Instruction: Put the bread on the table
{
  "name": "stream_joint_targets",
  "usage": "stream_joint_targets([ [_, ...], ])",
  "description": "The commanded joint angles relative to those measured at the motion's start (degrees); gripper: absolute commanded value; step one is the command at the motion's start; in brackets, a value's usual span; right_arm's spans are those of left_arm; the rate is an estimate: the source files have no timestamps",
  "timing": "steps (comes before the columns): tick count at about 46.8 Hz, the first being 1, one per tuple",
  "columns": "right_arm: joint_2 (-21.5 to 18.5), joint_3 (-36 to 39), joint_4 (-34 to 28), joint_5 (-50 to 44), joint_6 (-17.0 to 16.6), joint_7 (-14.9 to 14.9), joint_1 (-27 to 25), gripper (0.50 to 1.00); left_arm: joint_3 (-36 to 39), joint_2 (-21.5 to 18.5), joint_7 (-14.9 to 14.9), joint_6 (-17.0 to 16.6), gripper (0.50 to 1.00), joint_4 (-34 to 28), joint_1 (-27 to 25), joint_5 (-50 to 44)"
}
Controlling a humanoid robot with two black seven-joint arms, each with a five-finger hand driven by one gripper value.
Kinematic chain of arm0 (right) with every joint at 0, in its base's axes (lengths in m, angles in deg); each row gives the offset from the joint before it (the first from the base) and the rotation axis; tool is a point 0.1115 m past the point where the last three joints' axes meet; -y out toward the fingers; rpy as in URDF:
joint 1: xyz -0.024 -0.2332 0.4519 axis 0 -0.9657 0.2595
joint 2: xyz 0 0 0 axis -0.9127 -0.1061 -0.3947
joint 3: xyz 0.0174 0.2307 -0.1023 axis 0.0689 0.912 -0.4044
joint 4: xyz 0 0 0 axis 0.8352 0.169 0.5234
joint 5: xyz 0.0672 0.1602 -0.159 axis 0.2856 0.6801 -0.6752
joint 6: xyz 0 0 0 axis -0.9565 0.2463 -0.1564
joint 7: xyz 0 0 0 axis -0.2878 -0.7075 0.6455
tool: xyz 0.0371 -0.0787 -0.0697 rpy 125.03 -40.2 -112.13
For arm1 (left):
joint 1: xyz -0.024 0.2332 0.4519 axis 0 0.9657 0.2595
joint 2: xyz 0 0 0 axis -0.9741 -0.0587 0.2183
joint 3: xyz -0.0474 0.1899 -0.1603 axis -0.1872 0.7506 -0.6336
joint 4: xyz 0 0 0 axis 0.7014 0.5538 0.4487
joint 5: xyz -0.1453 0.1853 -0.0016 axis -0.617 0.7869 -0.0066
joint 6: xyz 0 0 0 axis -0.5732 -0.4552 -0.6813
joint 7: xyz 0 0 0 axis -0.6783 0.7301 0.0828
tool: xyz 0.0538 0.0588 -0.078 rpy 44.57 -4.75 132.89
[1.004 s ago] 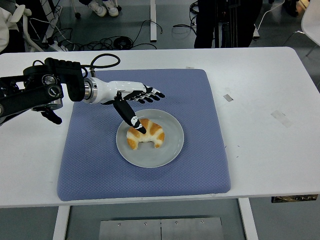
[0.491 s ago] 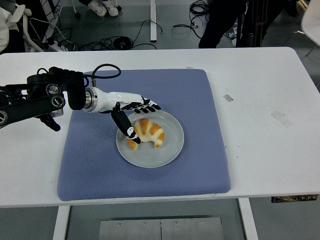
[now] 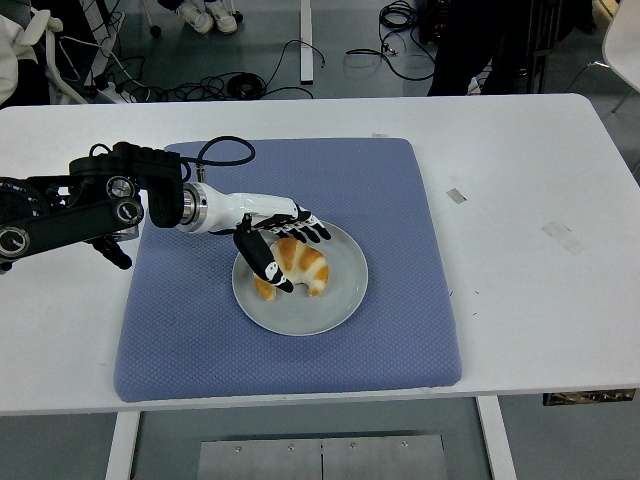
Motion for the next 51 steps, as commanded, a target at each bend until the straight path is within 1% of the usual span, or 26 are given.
stream_joint_targets([
  [1,0.0,0.0,0.0,0.0,0.1,0.0,0.0,1.000,0.1,0.0,0.0,0.0,0.880,0.0,-0.1,0.1],
  [12,0.0,0.0,0.0,0.0,0.0,0.0,0.0,1.000,1.3,-0.2,0.0,0.0,0.883,0.0,-0.3,0.4],
  [21,0.0,0.0,0.0,0.0,0.1,0.0,0.0,1.000,1.6,-0.3,0.0,-0.1,0.875,0.0,-0.3,1.5],
  [26,0.0,0.0,0.0,0.0,0.0,0.0,0.0,1.000,1.6,-0.3,0.0,-0.2,0.818,0.0,-0.4,2.9],
  [27,0.0,0.0,0.0,0.0,0.0,0.0,0.0,1.000,1.6,-0.3,0.0,-0.2,0.788,0.0,-0.3,3.2],
  [28,0.0,0.0,0.0,0.0,0.0,0.0,0.0,1.000,1.7,-0.3,0.0,-0.2,0.739,0.0,-0.3,3.4],
  [29,0.0,0.0,0.0,0.0,0.0,0.0,0.0,1.000,1.7,-0.3,0.0,-0.2,0.704,0.0,-0.3,3.7],
  [30,0.0,0.0,0.1,0.0,0.0,0.0,0.0,1.000,1.8,-0.3,0.0,-0.2,0.695,0.0,-0.3,4.1],
  [33,0.0,0.0,0.0,0.0,0.0,0.0,0.0,1.000,2.3,-0.3,0.0,-0.1,0.689,0.0,-0.5,4.5],
  [35,0.0,0.0,0.0,0.0,0.0,0.0,0.0,1.000,2.4,-0.3,0.0,-0.2,0.672,0.0,-0.8,4.5],
  [44,0.0,0.0,0.0,0.0,0.0,0.0,0.0,1.000,2.8,-0.3,0.0,-0.2,0.669,0.0,-1.1,4.6],
  [48,0.0,0.0,0.0,0.0,0.0,0.0,0.0,1.000,3.1,-0.4,0.0,-0.2,0.606,0.0,-1.2,4.6],
  [51,0.0,0.0,0.0,0.0,0.0,0.0,0.0,1.000,3.1,-0.4,0.0,-0.2,0.543,0.0,-1.3,4.7],
])
